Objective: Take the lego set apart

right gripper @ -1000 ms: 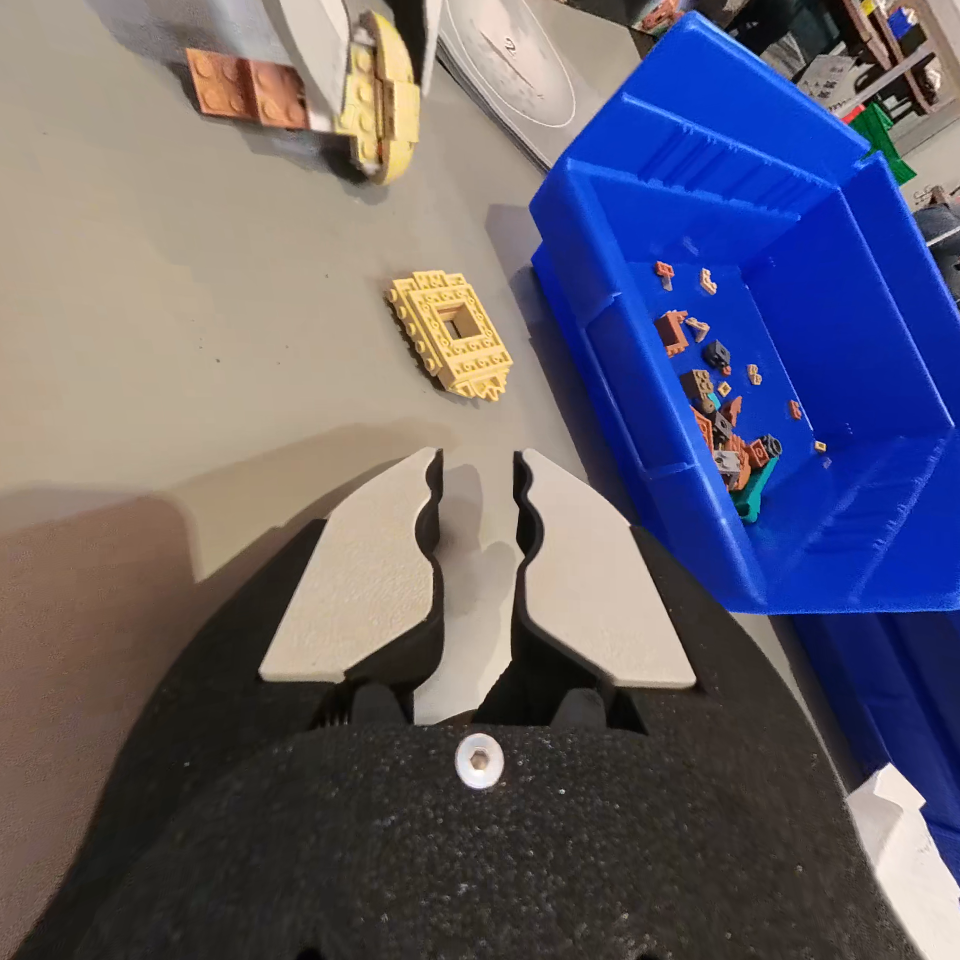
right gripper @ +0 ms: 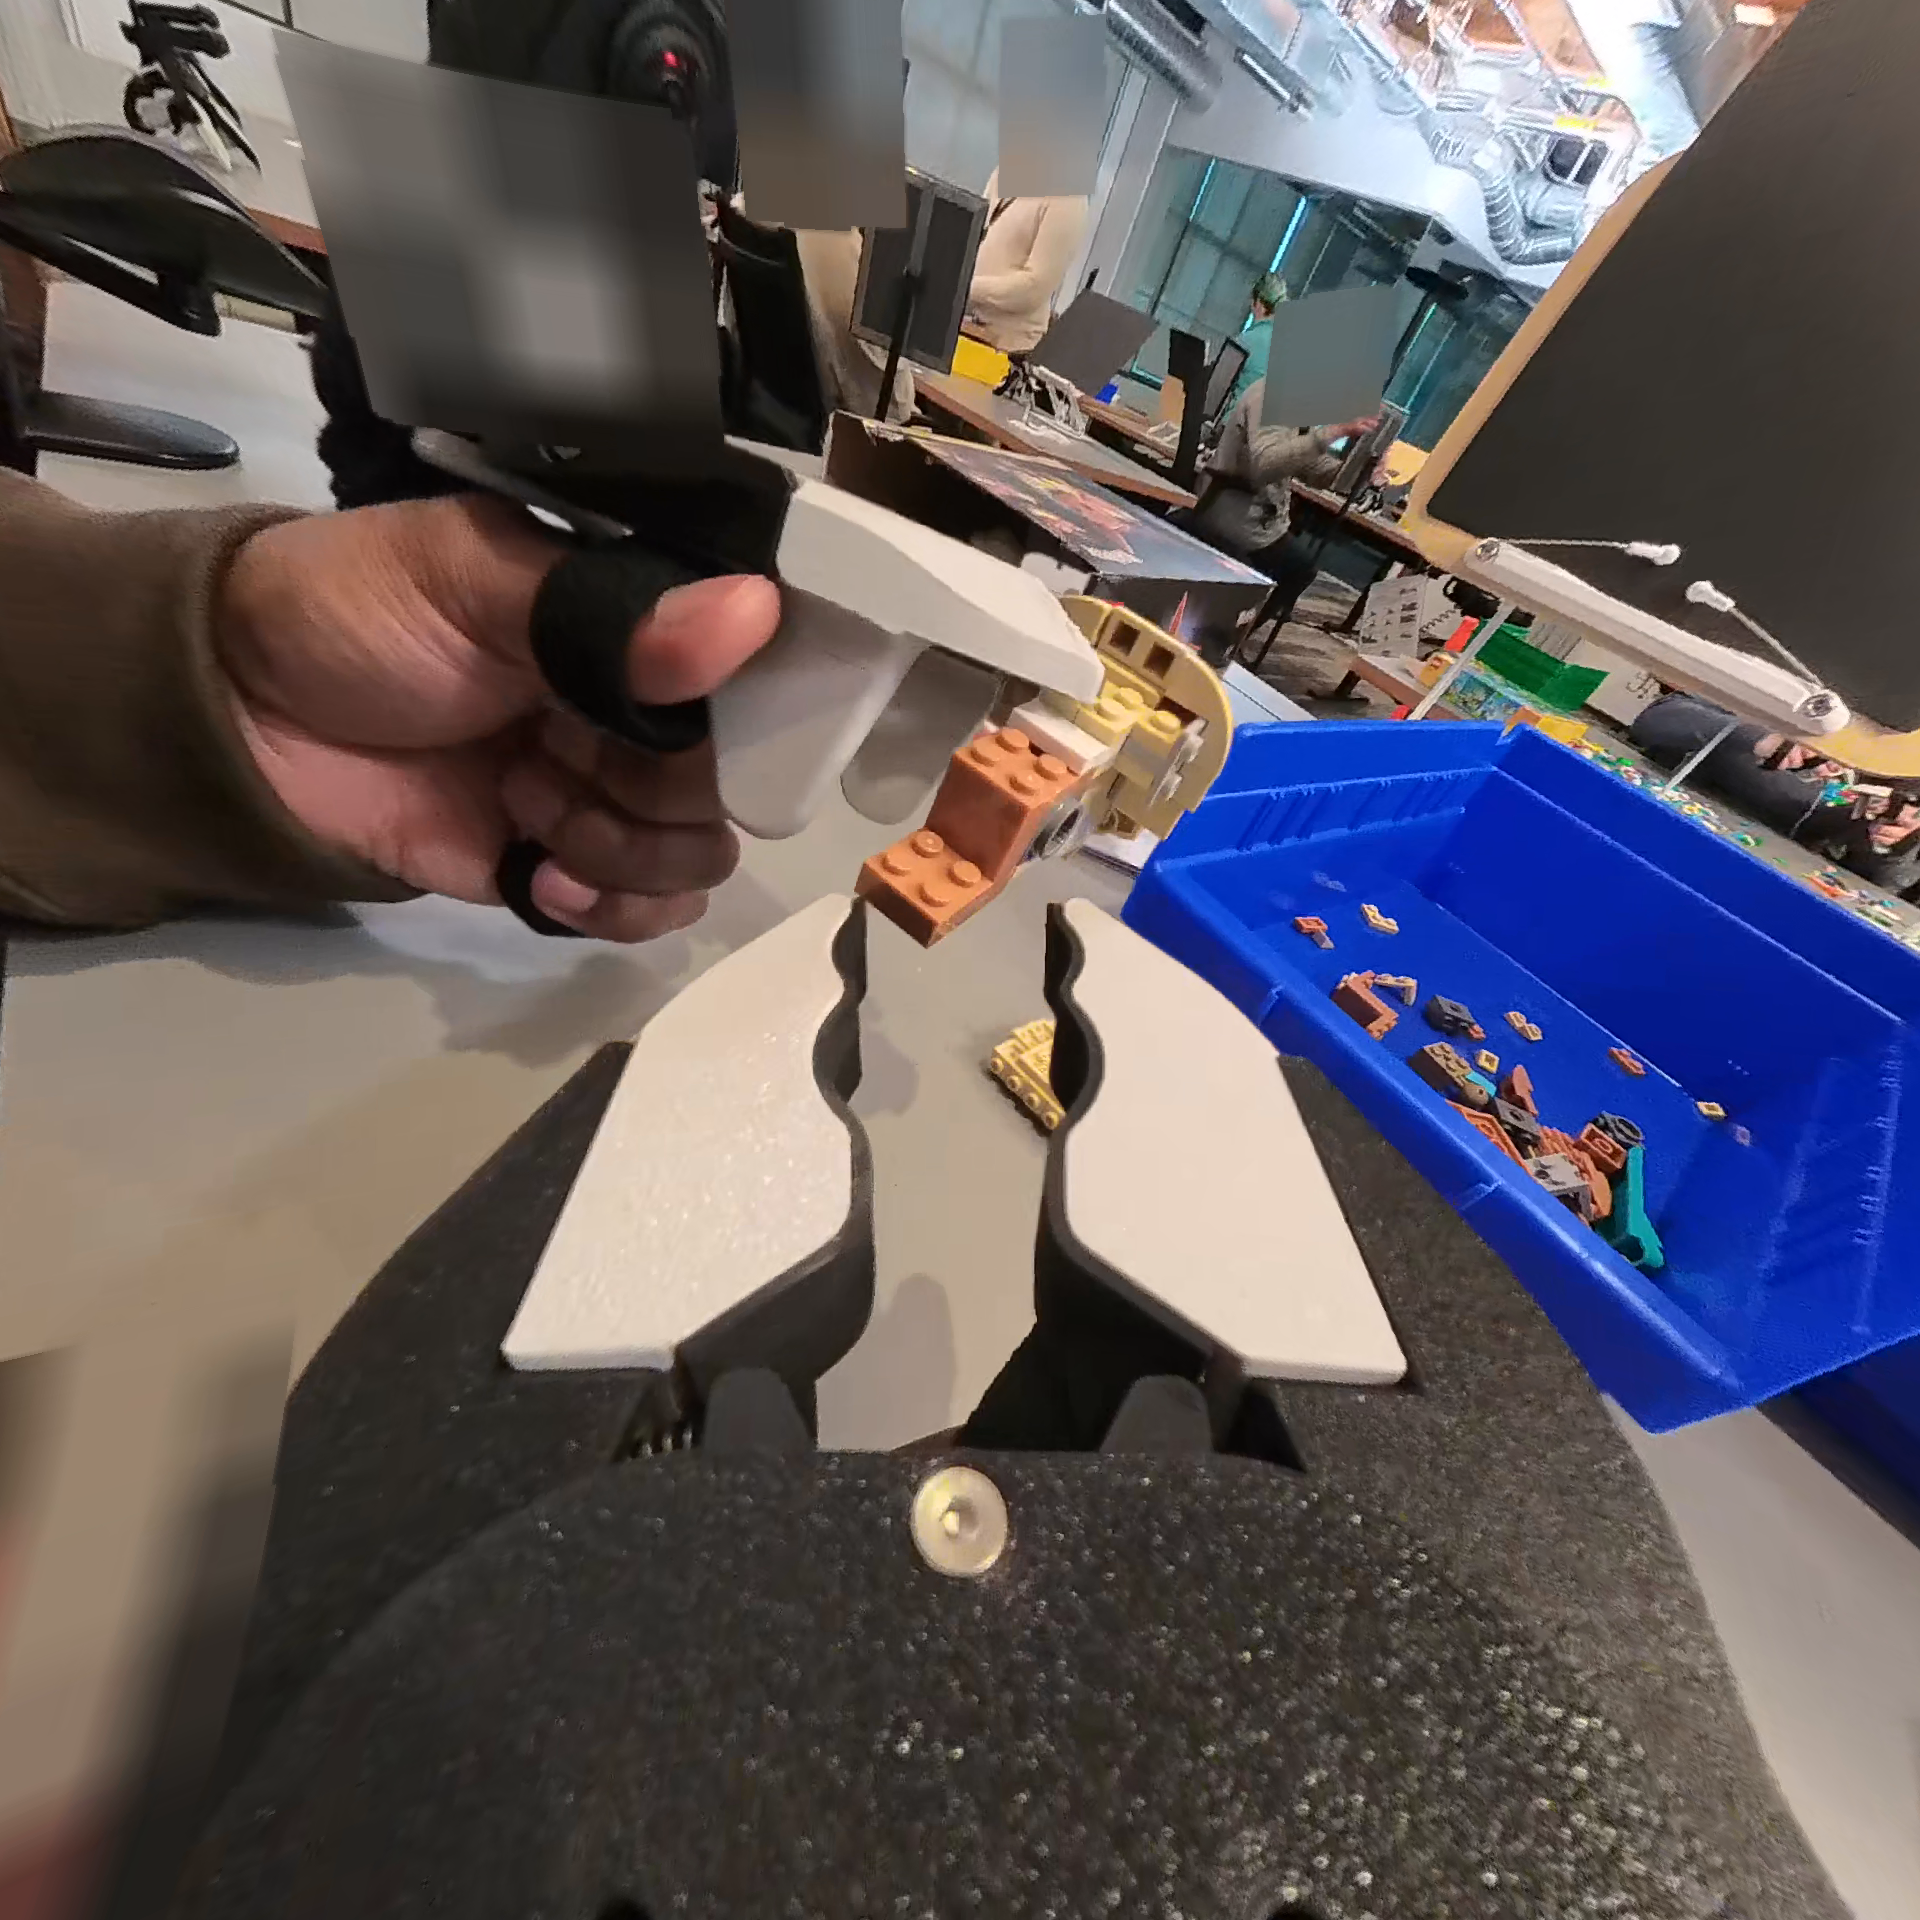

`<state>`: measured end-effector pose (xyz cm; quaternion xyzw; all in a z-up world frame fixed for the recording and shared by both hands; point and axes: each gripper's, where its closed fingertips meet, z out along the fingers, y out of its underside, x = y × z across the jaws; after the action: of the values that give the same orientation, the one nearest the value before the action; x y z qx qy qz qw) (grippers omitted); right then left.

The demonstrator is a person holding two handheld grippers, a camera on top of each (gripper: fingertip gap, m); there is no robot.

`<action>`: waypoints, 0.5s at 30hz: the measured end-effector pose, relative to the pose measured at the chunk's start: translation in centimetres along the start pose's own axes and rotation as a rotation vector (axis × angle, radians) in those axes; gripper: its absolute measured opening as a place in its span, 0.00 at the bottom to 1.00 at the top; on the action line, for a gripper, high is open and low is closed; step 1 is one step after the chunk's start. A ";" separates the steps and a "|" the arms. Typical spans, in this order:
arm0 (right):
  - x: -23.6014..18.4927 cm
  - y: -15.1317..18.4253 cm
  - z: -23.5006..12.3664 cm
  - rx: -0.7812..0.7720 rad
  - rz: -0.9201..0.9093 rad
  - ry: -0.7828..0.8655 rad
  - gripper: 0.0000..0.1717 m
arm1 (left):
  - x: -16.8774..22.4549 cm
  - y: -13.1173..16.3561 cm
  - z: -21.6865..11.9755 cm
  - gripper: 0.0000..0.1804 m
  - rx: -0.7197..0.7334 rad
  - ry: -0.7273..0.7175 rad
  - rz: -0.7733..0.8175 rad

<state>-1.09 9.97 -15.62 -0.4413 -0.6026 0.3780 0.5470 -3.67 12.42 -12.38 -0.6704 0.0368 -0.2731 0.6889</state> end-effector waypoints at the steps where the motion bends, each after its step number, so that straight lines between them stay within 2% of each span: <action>1: -0.1 0.0 0.0 0.001 0.007 -0.009 0.19 | 0.0 0.0 0.0 0.22 0.002 0.002 -0.011; 9: -0.6 -1.5 -1.0 0.093 0.033 -0.070 0.19 | 0.7 -0.5 -0.3 0.22 0.029 0.066 -0.034; 12: -0.1 -2.4 -1.9 0.154 0.094 -0.099 0.17 | 0.9 -1.3 -0.8 0.22 0.079 0.153 -0.150; 15: 0.6 -2.1 -2.0 0.144 0.119 -0.083 0.16 | 1.0 -1.9 -1.2 0.22 0.128 0.244 -0.298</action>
<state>0.65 9.81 -13.19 -0.4198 -0.5686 0.4702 0.5285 -3.99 10.96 -10.37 -0.5854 0.0029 -0.4530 0.6724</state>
